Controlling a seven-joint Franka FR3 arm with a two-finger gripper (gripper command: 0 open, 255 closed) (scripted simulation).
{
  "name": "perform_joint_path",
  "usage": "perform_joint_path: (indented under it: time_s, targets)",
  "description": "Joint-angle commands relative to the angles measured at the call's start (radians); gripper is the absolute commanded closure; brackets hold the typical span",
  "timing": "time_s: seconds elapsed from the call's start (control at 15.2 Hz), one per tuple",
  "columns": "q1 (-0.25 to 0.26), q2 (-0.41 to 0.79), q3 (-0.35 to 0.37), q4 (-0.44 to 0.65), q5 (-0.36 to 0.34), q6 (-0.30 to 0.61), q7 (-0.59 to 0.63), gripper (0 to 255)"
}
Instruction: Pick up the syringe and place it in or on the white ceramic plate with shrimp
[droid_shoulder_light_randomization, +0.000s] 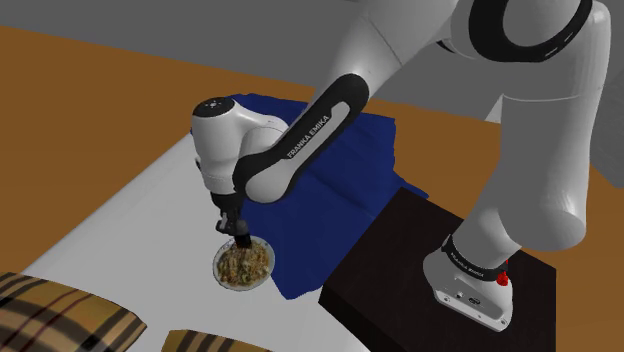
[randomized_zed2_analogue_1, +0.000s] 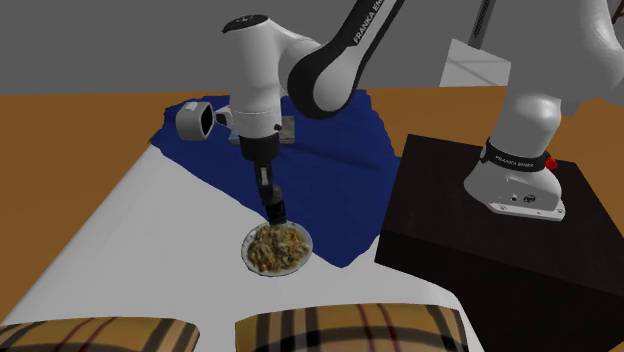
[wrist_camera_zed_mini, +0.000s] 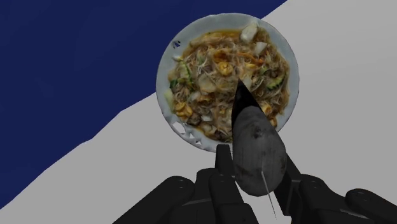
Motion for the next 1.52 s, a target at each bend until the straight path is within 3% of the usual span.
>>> perform_joint_path:
  time_s: [0.0, 0.33, 0.86, 0.92, 1.25, 1.45]
  targets:
    - [0.005, 0.018, -0.008, -0.001, -0.012, 0.018, 0.007, 255]
    - [0.026, 0.082, -0.036, 0.006, -0.049, 0.073, 0.033, 255]
    - [0.026, 0.082, -0.036, 0.006, -0.049, 0.073, 0.033, 255]
    - [0.026, 0.082, -0.036, 0.006, -0.049, 0.073, 0.033, 0]
    - [0.026, 0.082, -0.036, 0.006, -0.049, 0.073, 0.033, 0]
    - [0.0, 0.001, 0.001, -0.002, -0.002, 0.004, 0.002, 0]
